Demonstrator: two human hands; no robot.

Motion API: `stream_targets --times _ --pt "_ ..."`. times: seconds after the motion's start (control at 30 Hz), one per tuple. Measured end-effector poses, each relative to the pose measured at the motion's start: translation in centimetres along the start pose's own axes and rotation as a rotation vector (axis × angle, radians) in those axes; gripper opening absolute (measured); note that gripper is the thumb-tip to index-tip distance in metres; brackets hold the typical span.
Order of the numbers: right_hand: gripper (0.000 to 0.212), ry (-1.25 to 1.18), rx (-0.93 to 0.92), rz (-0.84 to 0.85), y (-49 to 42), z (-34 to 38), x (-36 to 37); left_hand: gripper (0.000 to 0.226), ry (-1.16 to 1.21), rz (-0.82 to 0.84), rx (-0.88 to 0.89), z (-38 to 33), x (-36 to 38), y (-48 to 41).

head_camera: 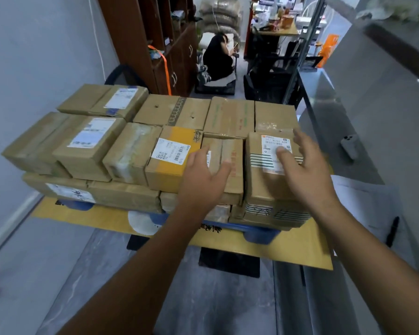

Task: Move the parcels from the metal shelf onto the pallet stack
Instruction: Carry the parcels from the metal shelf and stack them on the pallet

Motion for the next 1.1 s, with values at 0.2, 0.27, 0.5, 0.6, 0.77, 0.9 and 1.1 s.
stream_targets --times 0.2,0.27,0.5,0.6,0.77,0.9,1.1 --pt "0.061 0.011 -0.081 0.167 -2.2 8.8 10.5 0.065 0.009 -0.091 0.023 4.3 -11.0 -0.8" --pt "0.061 0.014 -0.077 0.189 -2.9 10.7 13.4 0.064 -0.003 -0.104 0.027 5.7 -14.8 -1.2" --pt "0.061 0.063 -0.123 0.264 -6.2 17.7 24.9 0.053 -0.005 -0.133 0.059 12.2 -28.9 -4.2" --pt "0.062 0.098 -0.104 0.279 -8.3 18.6 27.3 0.054 -0.035 -0.129 0.048 14.7 -32.3 -6.4" --pt "0.06 0.102 -0.036 0.235 -14.0 19.1 29.1 0.066 -0.078 -0.13 0.043 17.8 -35.6 -12.0" --pt "0.061 0.158 -0.031 0.261 -19.2 18.9 32.4 0.07 -0.136 -0.087 0.048 20.0 -37.1 -17.9" --pt "0.061 0.26 0.021 0.291 -25.3 17.5 36.7 0.067 -0.249 0.038 0.023 24.0 -39.3 -26.5"
Point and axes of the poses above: each hand's wrist, its own y-axis away from the middle knuckle, its own x-axis out of the palm, z = x × y, the point moved 8 cm from there along -y, towards the middle knuckle, and after that the axes turned 12 degrees about z, right-handed, at the moved point
